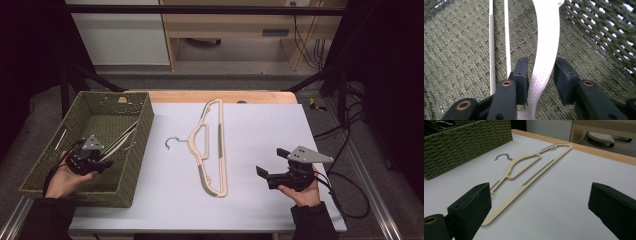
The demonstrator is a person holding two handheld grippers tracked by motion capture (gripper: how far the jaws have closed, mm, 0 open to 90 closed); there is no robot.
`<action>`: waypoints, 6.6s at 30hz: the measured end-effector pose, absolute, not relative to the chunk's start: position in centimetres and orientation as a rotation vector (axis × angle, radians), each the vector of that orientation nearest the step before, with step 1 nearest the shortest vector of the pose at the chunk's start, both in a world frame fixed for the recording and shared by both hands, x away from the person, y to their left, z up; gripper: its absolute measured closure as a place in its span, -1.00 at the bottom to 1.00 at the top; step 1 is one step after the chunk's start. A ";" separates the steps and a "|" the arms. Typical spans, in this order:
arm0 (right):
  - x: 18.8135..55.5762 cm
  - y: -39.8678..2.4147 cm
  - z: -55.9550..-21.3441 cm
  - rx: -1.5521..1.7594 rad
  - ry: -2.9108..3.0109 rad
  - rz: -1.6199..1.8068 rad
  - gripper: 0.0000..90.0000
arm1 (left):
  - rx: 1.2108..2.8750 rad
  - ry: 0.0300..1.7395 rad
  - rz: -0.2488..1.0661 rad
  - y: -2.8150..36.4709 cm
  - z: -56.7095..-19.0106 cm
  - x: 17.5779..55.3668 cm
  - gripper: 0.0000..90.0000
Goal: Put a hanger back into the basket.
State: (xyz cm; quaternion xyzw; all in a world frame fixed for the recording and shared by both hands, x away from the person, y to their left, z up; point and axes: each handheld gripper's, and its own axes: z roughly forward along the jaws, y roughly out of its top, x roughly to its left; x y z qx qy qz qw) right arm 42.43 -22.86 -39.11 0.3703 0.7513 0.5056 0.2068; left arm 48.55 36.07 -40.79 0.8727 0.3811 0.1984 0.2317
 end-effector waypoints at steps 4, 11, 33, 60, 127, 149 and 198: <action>42.4 -22.7 -39.1 1.027 2.091 1.413 -0.88 | 2.296 1.047 0.618 36.5 -39.6 48.1 0.04; 42.4 -22.3 -39.0 1.027 2.086 1.419 -0.88 | 2.130 1.035 0.669 37.1 -37.2 46.9 -0.29; 43.2 -18.3 -38.9 1.008 2.110 1.459 -0.90 | 1.711 0.847 0.599 30.0 -34.2 40.7 -0.76; 46.0 -8.8 -41.7 1.060 2.292 1.328 -0.65 | 1.839 0.723 0.519 24.5 -38.3 39.1 -0.78; 48.7 -5.4 -46.7 1.412 2.388 0.944 0.74 | 1.856 0.749 0.499 24.4 -39.1 39.6 -0.81; 49.1 -4.4 -47.0 1.426 2.298 0.860 0.78 | 1.846 0.743 0.499 24.3 -38.9 39.4 -0.81; 44.2 -13.6 -41.0 1.344 2.337 1.253 0.79 | 1.793 0.790 0.311 16.3 -46.0 49.2 0.05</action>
